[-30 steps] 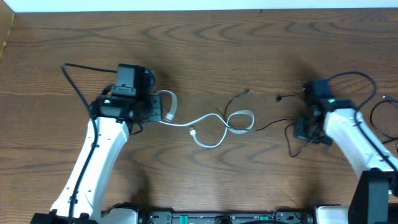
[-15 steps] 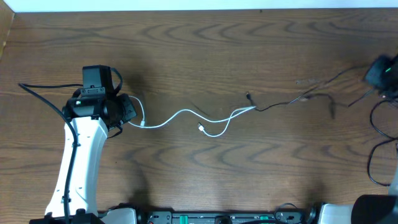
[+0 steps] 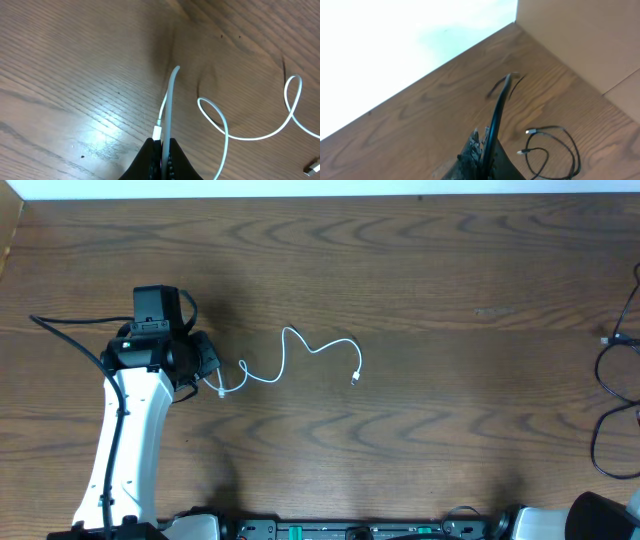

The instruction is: Untangle cables

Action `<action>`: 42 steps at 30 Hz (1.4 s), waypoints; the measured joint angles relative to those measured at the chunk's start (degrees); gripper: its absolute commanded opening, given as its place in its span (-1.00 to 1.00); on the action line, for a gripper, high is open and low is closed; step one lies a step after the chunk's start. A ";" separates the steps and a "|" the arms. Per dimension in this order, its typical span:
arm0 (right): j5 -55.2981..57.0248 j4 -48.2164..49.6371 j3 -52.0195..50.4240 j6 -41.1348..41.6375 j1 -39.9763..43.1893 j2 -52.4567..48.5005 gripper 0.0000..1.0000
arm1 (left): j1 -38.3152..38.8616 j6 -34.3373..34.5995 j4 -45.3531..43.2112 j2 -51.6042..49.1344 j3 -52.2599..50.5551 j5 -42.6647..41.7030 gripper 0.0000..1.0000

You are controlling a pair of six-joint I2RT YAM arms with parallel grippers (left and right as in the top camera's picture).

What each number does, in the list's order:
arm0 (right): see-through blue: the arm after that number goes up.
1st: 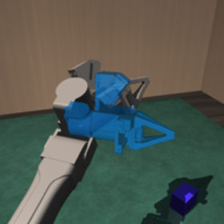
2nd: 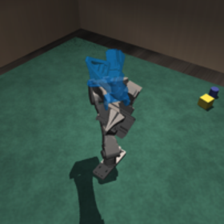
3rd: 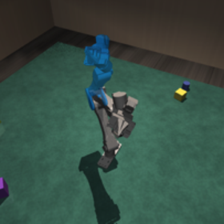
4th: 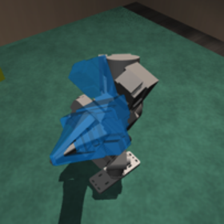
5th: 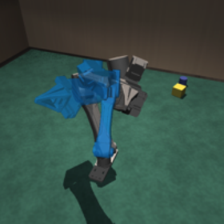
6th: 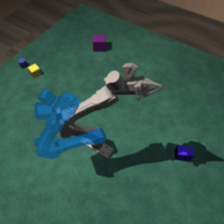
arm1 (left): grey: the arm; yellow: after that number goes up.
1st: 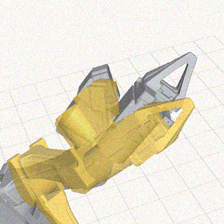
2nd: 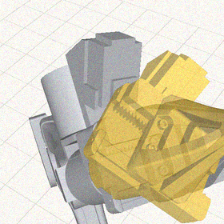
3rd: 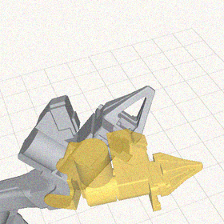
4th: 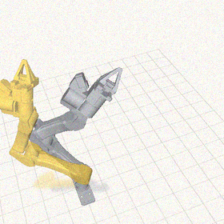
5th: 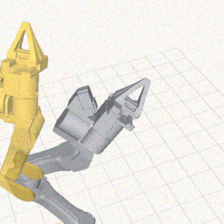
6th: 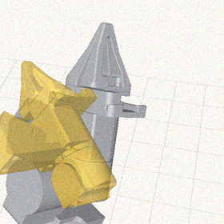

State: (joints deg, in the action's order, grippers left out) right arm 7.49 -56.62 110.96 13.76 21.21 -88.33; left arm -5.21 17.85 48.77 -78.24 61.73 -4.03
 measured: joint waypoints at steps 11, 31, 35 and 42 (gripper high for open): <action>6.51 3.43 -0.90 0.00 1.36 -1.60 -0.98 | 0.66 -0.87 0.07 0.00 0.02 -13.11 -0.85; 4.72 -0.13 -1.53 0.28 8.09 -7.10 -0.63 | 8.39 -2.58 -1.57 0.00 0.02 -15.63 -0.85; 4.24 -0.61 -1.53 1.05 8.15 -7.13 0.13 | 8.39 -2.67 -1.66 0.00 0.00 -15.63 -0.85; -0.55 -0.72 -1.53 0.87 8.20 -7.15 0.22 | 8.39 -2.67 -1.68 0.00 0.00 -15.63 -0.86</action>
State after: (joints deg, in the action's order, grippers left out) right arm 6.94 -57.34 109.43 14.63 29.41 -95.48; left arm 3.18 15.18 47.09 -78.24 61.73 -19.66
